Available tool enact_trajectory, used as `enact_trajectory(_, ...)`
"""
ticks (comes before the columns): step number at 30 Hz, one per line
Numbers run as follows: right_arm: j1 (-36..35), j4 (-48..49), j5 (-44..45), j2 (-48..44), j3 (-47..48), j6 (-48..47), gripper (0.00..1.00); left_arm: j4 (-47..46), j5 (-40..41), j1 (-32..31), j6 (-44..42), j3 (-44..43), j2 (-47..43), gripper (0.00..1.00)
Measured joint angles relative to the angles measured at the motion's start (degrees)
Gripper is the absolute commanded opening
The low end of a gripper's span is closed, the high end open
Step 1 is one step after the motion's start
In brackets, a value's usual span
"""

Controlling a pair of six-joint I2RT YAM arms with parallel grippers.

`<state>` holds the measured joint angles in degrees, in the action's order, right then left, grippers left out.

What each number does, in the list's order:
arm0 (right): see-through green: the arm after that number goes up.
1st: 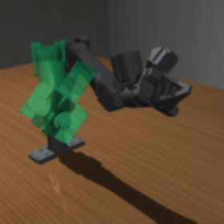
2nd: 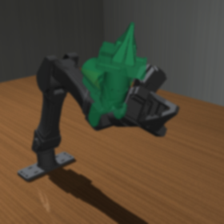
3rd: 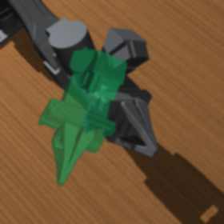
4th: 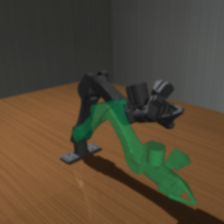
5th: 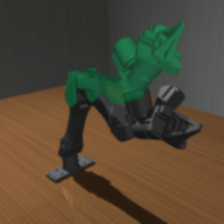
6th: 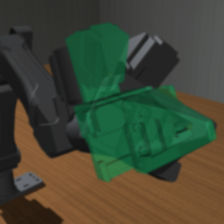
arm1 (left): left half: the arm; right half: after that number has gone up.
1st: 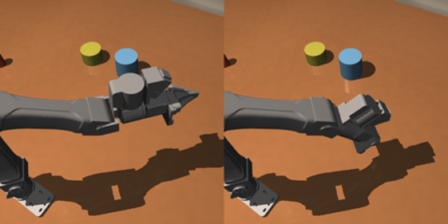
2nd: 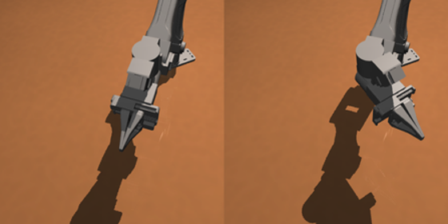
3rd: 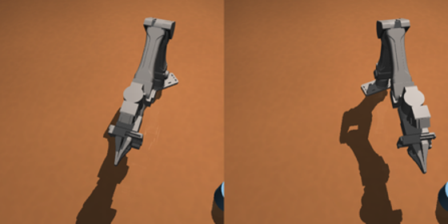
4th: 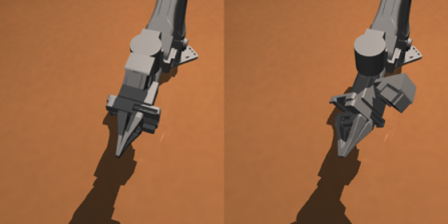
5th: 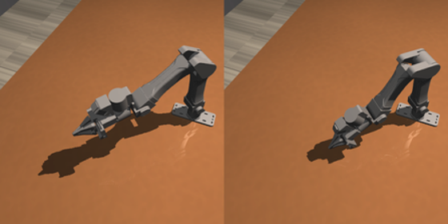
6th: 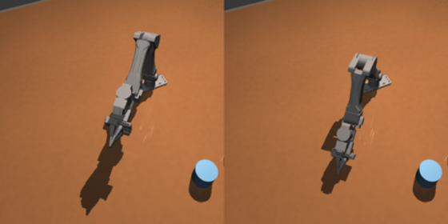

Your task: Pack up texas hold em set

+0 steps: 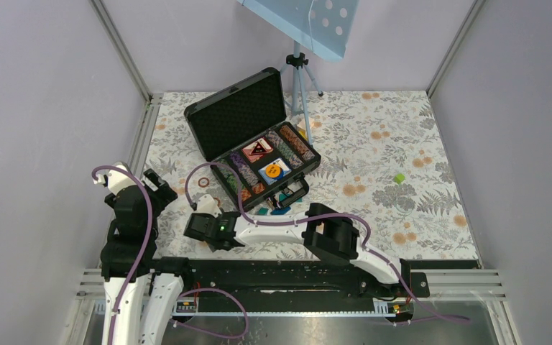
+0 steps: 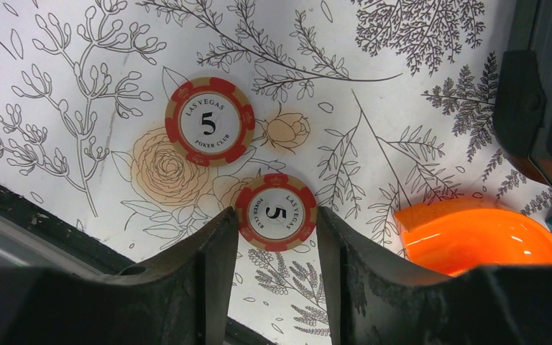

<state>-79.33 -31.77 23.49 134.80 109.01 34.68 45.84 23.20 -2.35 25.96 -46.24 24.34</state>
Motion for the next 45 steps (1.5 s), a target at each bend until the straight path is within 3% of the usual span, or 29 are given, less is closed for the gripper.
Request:
enact_trajectory(21,1.2,1.3,0.0,-1.4,-1.9,-3.1,0.48,0.0,0.0,0.0,0.0,0.0,0.0,0.79)
enact_trajectory(36,1.7,1.4,0.1,-8.9,-4.5,-3.5,0.48,0.0,0.0,0.0,0.0,0.0,0.0,0.79)
enact_trajectory(45,8.0,1.3,1.3,-15.1,-10.3,-3.9,0.48,0.0,0.0,0.0,0.0,0.0,0.0,0.79)
